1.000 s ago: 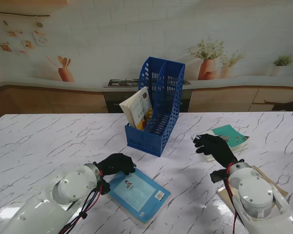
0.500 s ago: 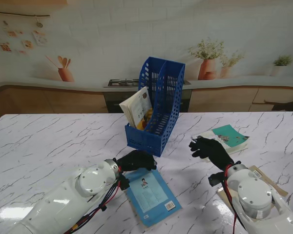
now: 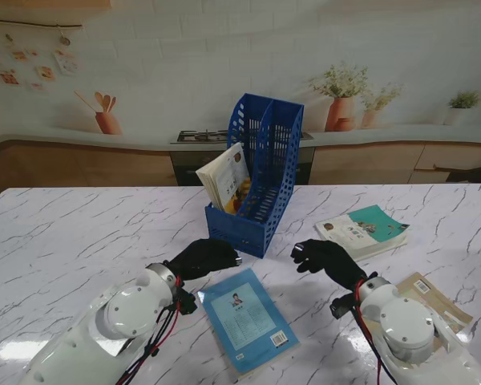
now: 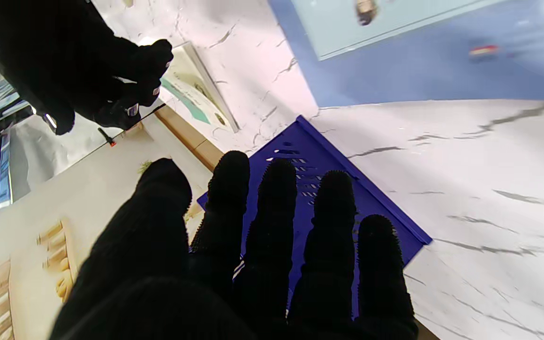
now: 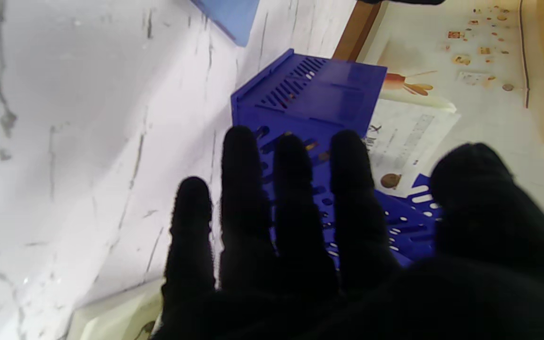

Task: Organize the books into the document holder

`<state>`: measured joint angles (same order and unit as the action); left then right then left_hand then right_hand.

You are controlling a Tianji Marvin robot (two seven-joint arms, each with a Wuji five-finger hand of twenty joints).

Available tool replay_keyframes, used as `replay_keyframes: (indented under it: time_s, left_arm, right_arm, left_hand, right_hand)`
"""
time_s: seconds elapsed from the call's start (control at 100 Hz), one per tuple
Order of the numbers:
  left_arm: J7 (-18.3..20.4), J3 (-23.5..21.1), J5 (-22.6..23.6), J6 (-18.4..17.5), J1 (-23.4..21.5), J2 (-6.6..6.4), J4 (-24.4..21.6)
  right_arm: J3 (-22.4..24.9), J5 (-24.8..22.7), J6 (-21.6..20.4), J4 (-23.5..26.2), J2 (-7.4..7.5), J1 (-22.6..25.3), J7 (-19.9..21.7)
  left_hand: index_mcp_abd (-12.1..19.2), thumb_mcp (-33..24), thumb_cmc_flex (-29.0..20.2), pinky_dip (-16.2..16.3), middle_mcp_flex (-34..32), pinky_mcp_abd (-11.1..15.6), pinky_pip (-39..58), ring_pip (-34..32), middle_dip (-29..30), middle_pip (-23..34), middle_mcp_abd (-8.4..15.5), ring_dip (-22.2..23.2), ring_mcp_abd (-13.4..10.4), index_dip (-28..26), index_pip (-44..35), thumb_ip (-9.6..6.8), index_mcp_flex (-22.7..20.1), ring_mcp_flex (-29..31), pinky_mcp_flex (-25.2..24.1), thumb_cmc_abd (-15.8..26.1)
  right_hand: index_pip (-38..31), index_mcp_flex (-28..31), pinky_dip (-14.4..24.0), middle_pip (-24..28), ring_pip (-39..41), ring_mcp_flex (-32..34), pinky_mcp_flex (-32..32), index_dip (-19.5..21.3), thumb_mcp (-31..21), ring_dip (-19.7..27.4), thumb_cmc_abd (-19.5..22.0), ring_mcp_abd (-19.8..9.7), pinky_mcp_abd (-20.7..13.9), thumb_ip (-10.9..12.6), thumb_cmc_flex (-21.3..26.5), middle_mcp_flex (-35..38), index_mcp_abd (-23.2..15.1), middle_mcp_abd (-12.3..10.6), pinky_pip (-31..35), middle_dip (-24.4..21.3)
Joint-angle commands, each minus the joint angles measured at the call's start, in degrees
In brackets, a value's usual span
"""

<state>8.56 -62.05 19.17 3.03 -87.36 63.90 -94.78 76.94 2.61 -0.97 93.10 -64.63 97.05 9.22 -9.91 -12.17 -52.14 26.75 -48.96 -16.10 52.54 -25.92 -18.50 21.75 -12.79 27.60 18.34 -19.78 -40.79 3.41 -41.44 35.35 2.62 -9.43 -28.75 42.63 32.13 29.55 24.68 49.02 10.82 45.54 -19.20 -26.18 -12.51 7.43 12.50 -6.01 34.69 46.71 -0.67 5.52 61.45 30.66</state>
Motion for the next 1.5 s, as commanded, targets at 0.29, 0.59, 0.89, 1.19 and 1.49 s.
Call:
replay_keyframes:
  time_s: [0.29, 0.59, 0.89, 1.19, 1.49]
  left_arm:
    - [3.3, -9.2, 2.4, 5.1, -15.1, -2.01, -7.3]
    - [4.2, -7.5, 0.0, 4.7, -14.1, -2.05, -4.0]
    - [2.9, -1.6, -4.3, -0.4, -5.6, -1.19, 3.2]
    - [2.6, 3.7, -9.3, -4.5, 0.4, -0.21, 9.2]
    - [3.8, 4.3, -10.8, -6.1, 1.5, -0.27, 10.2]
  right_arm:
    - [-3.1, -1.1, -2.5, -2.6, 0.65, -1.8, 4.0]
    - [-5.2, -0.1, -4.2, -5.3, 1.39, -3.0, 7.8]
    - [-5.4, -0.3, -3.8, -5.6, 1.88, -3.1, 9.8]
    - [-4.1, -1.4, -2.5, -4.4, 2.08, -2.0, 10.0]
    - [-3.0, -3.0, -1.7, -3.0, 1.98, -1.4, 8.7]
  left_hand:
    - [1.0, 3.3, -1.2, 3.4, -2.1, 0.6, 6.9, -3.2, -1.0, 1.2, 0.2, 0.6, 2.3, -1.0, -1.0, -1.03, -1.5, 3.1, 3.8, 3.1]
    - [1.0, 3.5, -1.3, 4.6, -2.8, 0.1, 8.9, -4.9, -0.9, 1.4, -0.1, 0.2, 2.4, -0.9, -1.5, -1.09, -1.9, 4.3, 4.7, 3.2]
    - [0.7, 3.4, -1.4, 4.0, -2.3, 1.3, 7.4, -4.2, -0.7, 1.3, -0.2, -0.8, 1.6, -0.7, -1.0, -1.04, -1.7, 3.6, 4.4, 3.0]
    - [0.4, 3.1, -1.3, 3.9, -2.0, 1.5, 7.2, -4.1, -0.5, 1.2, -0.4, -1.1, 1.5, -0.5, -0.5, -1.06, -1.5, 3.3, 4.3, 3.1]
    - [0.4, 3.0, -1.0, 3.6, -1.2, 1.3, 6.5, -3.7, -0.4, 1.0, -0.1, -1.3, 1.3, -0.5, 0.0, -1.03, -1.0, 2.8, 3.8, 3.3]
  right_hand:
    - [0.9, 0.3, -1.0, -0.3, -0.5, -0.2, -0.2, -0.2, 1.1, -0.2, 1.8, -0.1, 18.0, 2.3, 0.9, -0.5, -0.7, -0.7, 0.1, -0.2]
    - [0.9, 0.3, -1.9, -0.5, -1.7, -0.2, -0.4, -0.5, 1.4, 0.4, 2.0, -0.9, 18.4, 2.3, 1.2, -0.6, -0.4, -1.0, -0.5, -0.6]
    - [0.8, 0.4, -2.5, -0.5, -1.9, -0.1, -0.2, -0.7, 1.8, 0.5, 2.4, -0.8, 18.7, 2.4, 1.2, -0.5, -0.5, -1.1, -0.5, -0.9]
    - [0.7, 0.9, -2.8, -0.7, -1.9, 0.3, -0.2, -0.7, 1.9, 0.5, 2.2, -0.3, 19.4, 2.6, 1.0, 0.2, -0.7, -1.1, -0.1, -1.2]
    - [1.2, 0.5, -2.9, -1.5, -2.3, 0.4, 0.4, -1.1, 1.7, 0.5, 1.7, -0.1, 19.8, 2.5, 1.1, 0.5, -0.6, -1.0, 0.5, -1.5]
